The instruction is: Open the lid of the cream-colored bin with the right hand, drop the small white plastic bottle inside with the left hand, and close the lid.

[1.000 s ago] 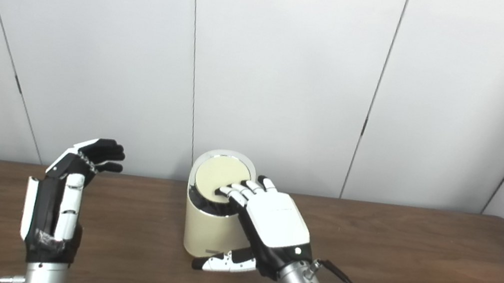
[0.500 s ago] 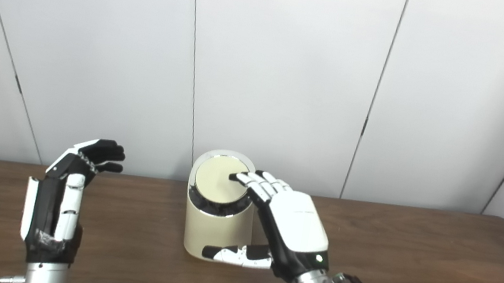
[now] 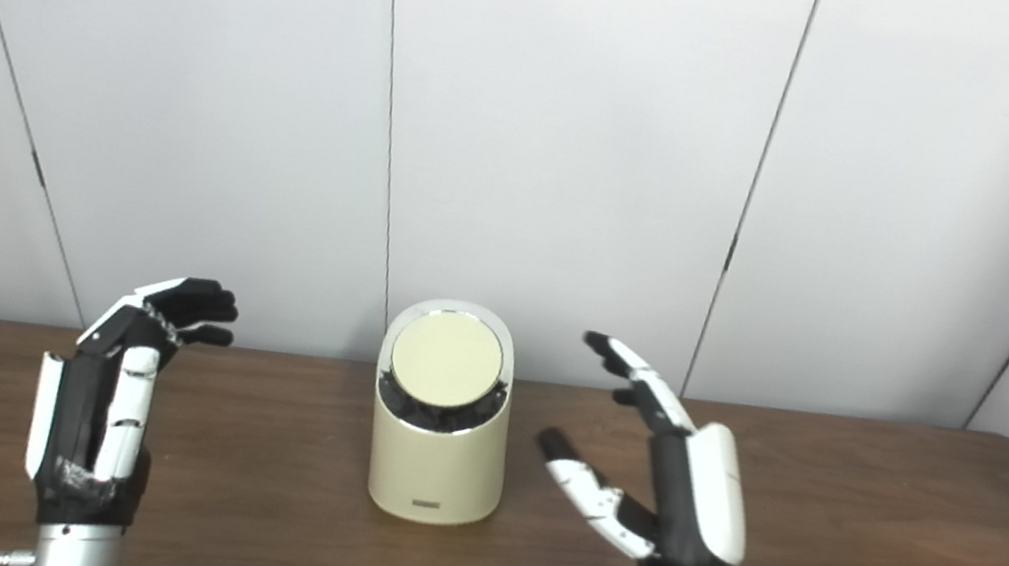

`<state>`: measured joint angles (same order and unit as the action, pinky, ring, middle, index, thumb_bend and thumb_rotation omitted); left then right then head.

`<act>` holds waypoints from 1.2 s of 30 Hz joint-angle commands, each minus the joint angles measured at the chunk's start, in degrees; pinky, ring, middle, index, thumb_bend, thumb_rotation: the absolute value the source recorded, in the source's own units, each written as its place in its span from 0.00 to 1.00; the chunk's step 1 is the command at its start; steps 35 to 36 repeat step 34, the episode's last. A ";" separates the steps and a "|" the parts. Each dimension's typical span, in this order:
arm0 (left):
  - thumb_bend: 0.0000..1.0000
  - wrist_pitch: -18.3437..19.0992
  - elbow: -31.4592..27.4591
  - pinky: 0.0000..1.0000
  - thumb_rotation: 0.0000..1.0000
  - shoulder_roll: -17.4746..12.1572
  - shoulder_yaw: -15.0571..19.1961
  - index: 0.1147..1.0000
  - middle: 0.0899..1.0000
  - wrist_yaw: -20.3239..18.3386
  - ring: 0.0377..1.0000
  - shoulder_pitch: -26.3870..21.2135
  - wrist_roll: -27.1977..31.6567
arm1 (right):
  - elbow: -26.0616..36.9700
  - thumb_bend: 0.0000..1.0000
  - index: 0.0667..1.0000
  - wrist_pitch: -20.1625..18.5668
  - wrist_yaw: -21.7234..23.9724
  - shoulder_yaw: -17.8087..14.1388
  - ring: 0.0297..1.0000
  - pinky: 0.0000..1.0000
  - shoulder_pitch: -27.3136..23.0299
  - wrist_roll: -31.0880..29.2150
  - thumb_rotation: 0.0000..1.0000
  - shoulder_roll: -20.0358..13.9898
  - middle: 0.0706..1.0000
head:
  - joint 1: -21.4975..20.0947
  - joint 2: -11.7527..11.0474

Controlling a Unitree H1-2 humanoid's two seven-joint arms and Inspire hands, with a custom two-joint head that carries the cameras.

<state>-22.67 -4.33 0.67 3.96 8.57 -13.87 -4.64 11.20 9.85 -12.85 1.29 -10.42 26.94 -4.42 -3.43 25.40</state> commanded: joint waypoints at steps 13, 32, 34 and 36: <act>0.28 1.74 -3.39 0.60 0.57 0.50 0.85 0.64 0.65 0.57 0.66 -0.77 -1.02 | 1.40 0.29 0.70 5.84 -1.15 -2.11 0.71 0.64 0.48 -8.17 0.53 2.40 0.72 | -0.62 0.06; 0.26 -1.17 -5.40 0.57 0.53 2.44 -1.09 0.62 0.63 0.14 0.63 3.70 -1.65 | 1.29 0.29 0.67 8.13 -0.65 -3.78 0.68 0.60 4.60 -11.86 0.36 2.96 0.70 | -0.44 -2.31; 0.25 -1.00 -5.56 0.57 0.51 2.56 -1.01 0.62 0.63 0.13 0.64 3.82 -1.57 | 0.84 0.29 0.67 8.95 -0.74 -4.14 0.68 0.61 4.66 -12.23 0.35 2.89 0.69 | -0.38 -2.07; 0.25 -1.00 -5.56 0.57 0.51 2.56 -1.01 0.62 0.63 0.13 0.64 3.82 -1.57 | 0.84 0.29 0.67 8.95 -0.74 -4.14 0.68 0.61 4.66 -12.23 0.35 2.89 0.69 | -0.38 -2.07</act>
